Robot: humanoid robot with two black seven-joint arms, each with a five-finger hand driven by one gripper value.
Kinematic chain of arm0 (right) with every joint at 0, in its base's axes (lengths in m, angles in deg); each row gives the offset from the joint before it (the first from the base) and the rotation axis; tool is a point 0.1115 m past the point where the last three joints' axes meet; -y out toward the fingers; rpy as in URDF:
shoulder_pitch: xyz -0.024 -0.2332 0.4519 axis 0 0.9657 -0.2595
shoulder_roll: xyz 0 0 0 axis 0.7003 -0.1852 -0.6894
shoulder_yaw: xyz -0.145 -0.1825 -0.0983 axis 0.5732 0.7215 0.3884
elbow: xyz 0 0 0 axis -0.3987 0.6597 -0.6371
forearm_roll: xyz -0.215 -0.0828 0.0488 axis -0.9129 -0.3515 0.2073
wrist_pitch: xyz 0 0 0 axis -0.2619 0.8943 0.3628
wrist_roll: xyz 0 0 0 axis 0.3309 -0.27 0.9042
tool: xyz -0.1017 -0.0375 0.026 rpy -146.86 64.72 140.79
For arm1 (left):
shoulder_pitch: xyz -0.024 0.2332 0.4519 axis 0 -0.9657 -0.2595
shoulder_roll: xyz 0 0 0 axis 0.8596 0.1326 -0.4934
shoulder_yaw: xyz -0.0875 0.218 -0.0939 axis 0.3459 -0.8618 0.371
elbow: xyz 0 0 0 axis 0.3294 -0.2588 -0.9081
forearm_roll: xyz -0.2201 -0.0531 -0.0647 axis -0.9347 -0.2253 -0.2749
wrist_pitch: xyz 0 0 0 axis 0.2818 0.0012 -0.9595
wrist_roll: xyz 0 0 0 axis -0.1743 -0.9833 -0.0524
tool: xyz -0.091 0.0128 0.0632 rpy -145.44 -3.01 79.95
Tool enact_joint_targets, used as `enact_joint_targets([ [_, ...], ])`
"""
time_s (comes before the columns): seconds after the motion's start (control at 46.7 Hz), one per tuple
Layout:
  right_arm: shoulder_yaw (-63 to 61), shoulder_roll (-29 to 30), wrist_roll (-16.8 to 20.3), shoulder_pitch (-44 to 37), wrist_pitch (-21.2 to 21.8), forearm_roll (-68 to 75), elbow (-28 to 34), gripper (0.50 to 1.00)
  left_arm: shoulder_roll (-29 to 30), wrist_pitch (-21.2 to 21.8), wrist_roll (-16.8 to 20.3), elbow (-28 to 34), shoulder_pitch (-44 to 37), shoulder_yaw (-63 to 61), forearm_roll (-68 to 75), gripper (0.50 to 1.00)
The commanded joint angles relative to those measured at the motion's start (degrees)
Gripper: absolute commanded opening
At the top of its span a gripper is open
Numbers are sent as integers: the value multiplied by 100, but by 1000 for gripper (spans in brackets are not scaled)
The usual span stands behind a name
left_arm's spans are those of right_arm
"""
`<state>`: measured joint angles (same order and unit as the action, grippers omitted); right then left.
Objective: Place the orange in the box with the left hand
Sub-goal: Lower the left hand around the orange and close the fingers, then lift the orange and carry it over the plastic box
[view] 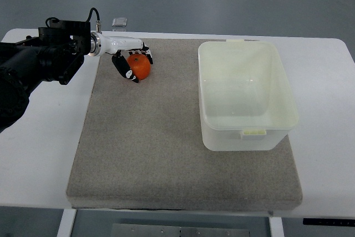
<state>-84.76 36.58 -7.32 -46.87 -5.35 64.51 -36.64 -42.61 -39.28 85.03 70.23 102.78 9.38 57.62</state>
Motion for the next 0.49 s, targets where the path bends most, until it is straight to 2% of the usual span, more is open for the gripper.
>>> enact_joint_targets([
  [0.0,0,0,3,0,0,0,0,926,5,-49,-1,25,28,-3,4,500],
  [0.257,0,0,3,0,0,0,0,926,67,-637,8,43,212,76,-92,500],
  [0.471,0,0,-6,0,0,0,0,926,75,-690,-1,192,493,330,-250,500],
])
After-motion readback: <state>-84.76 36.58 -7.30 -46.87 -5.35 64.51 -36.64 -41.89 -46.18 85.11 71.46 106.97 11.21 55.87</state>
